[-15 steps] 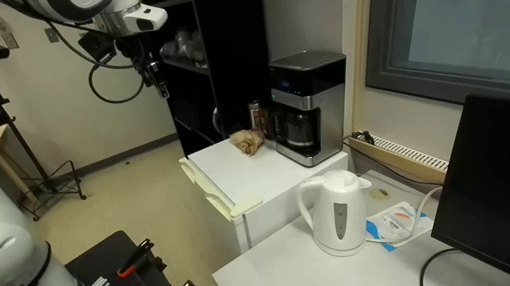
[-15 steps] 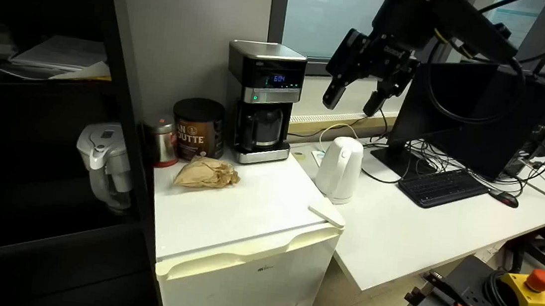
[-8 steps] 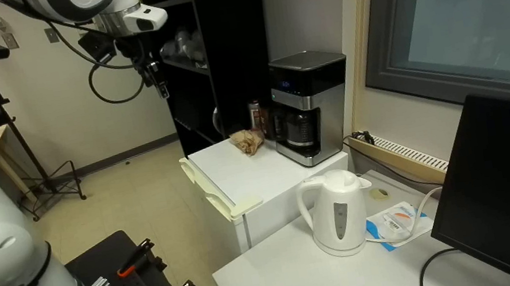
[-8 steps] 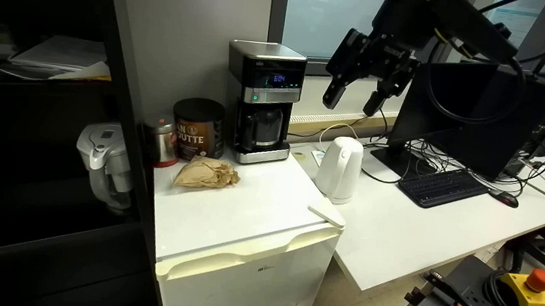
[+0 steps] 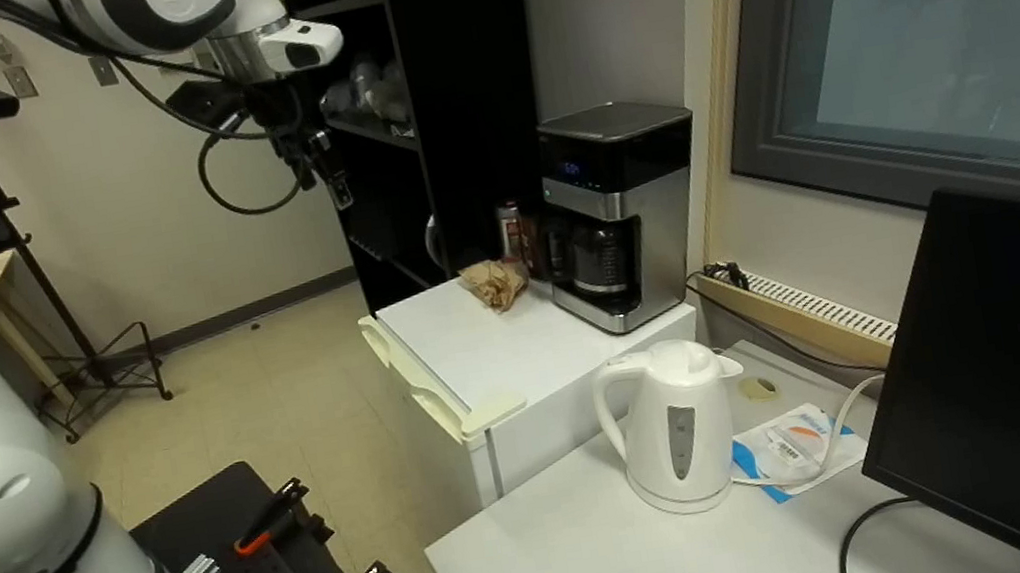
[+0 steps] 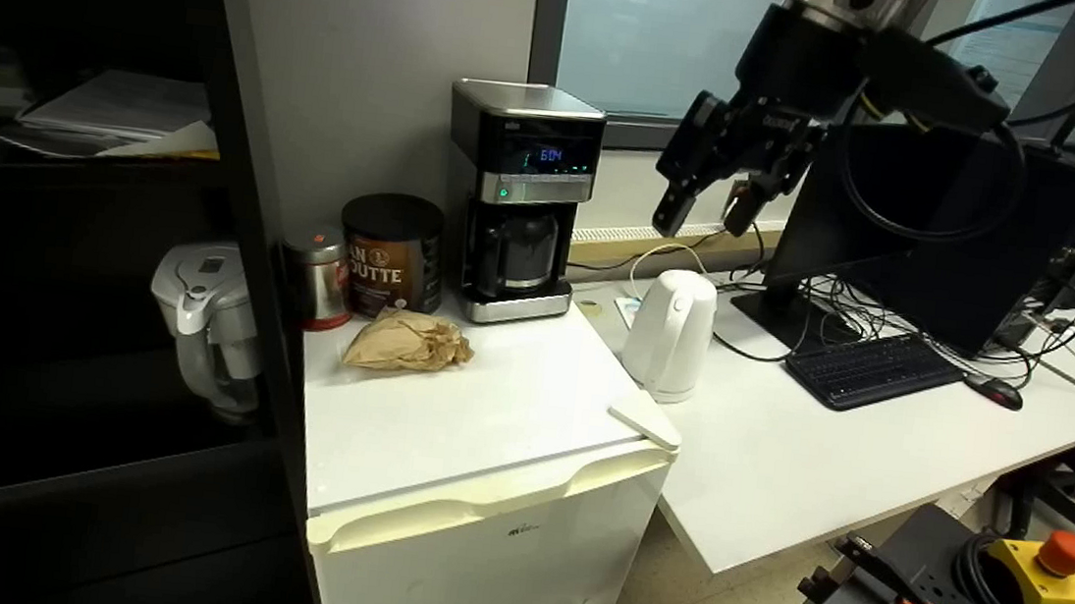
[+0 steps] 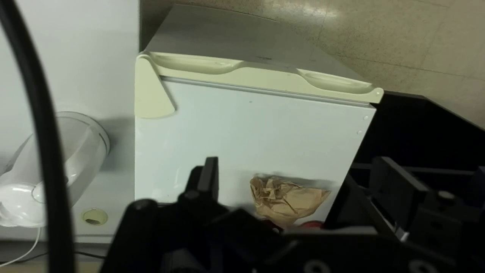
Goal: Press a button on the coffee maker
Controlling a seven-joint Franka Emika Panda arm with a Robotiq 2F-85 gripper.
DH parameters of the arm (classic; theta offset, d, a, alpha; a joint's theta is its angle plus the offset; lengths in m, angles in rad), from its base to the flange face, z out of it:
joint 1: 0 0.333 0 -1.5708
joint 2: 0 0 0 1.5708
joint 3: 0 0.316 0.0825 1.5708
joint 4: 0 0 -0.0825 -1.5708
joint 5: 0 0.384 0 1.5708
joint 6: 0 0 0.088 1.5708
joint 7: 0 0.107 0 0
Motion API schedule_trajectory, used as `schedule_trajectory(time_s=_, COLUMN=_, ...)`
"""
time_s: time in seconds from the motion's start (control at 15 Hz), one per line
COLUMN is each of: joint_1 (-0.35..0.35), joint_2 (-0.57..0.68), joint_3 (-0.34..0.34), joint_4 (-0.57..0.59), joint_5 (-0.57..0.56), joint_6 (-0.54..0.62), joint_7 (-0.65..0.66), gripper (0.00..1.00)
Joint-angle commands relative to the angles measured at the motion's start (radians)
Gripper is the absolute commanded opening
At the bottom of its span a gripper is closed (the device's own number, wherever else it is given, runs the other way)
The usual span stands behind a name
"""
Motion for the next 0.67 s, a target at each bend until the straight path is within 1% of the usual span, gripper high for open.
schedule_trajectory(time_s=0.0, joint_1=-0.008, joint_2=0.026, joint_3=-0.012, joint_4=-0.020, joint_5=-0.126, joint_6=0.004, joint_7=-0.130, gripper=1.00)
schedule_trajectory(time_s=0.27, joint_1=-0.019, joint_2=0.057, joint_3=-0.031, joint_4=-0.044, joint_5=-0.289, joint_6=0.037, joint_7=-0.259, gripper=1.00)
schedule_trajectory(time_s=0.33, joint_1=-0.026, joint_2=0.067, joint_3=-0.033, joint_4=-0.050, joint_5=-0.338, joint_6=0.057, joint_7=-0.280, gripper=0.77)
schedule_trajectory(time_s=0.4, joint_1=-0.029, joint_2=0.077, joint_3=-0.037, joint_4=-0.053, joint_5=-0.382, joint_6=0.072, joint_7=-0.308, gripper=0.74)
schedule_trajectory(time_s=0.47, joint_1=-0.040, joint_2=0.087, joint_3=-0.033, joint_4=-0.060, joint_5=-0.439, joint_6=0.102, joint_7=-0.314, gripper=0.68)
schedule_trajectory(time_s=0.6, joint_1=-0.061, joint_2=0.113, joint_3=-0.029, joint_4=-0.068, joint_5=-0.555, joint_6=0.163, joint_7=-0.323, gripper=0.53)
